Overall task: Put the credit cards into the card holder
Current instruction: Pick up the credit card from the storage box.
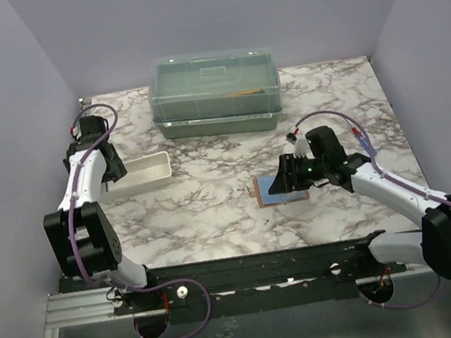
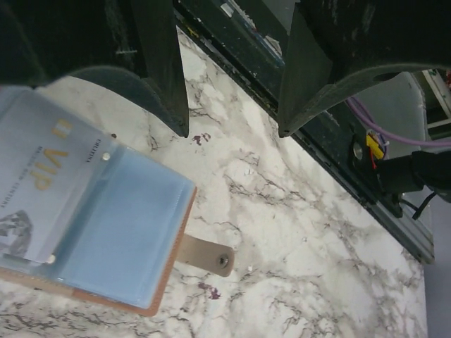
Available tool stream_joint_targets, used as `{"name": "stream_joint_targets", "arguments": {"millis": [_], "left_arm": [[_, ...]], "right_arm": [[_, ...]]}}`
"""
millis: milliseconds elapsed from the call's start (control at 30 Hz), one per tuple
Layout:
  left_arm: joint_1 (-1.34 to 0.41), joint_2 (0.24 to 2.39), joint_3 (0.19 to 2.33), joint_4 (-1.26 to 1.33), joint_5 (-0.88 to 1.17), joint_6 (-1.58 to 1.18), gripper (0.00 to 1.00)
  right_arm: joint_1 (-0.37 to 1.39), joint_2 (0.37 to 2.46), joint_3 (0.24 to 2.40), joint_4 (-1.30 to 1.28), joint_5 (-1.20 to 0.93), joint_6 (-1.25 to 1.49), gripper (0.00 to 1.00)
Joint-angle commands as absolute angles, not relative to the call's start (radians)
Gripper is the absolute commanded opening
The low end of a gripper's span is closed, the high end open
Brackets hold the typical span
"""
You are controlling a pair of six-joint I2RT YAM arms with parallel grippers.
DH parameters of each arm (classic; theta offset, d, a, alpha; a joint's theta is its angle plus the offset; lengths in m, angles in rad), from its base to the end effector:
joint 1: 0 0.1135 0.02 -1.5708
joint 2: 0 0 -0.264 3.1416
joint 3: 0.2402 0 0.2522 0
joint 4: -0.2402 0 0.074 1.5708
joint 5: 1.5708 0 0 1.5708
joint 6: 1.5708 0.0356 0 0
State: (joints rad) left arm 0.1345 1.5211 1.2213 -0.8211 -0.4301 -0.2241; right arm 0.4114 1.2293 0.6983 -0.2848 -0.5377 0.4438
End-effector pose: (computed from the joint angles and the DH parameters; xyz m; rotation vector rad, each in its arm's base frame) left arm 0.3001 0.0556 0.2664 -0.5970 2.5588 0.5457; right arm 0.2171 0.1146 0.2138 -0.2305 2.4814 1.0285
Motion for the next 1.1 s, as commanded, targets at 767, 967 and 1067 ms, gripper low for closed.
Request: {"name": "stream_joint_targets", "arguments": {"millis": [767, 967, 1067], "left_arm": [[0.259, 1.813, 1.372, -0.798, -0.530, -0.147, 0.88], [0.268, 1.799, 1.377, -0.796, -0.534, -0.148, 0.78], [0.269, 1.798, 1.377, -0.797, -0.532, -0.150, 0.71]], "right_arm": [[0.507, 1.153, 0.689, -0.288, -0.472, 0.451, 0.58], [0.508, 1.157, 0.692, -0.289, -0.472, 0.452, 0.58], [0.507, 1.157, 0.691, -0.288, -0.472, 0.451, 0.58]]}}
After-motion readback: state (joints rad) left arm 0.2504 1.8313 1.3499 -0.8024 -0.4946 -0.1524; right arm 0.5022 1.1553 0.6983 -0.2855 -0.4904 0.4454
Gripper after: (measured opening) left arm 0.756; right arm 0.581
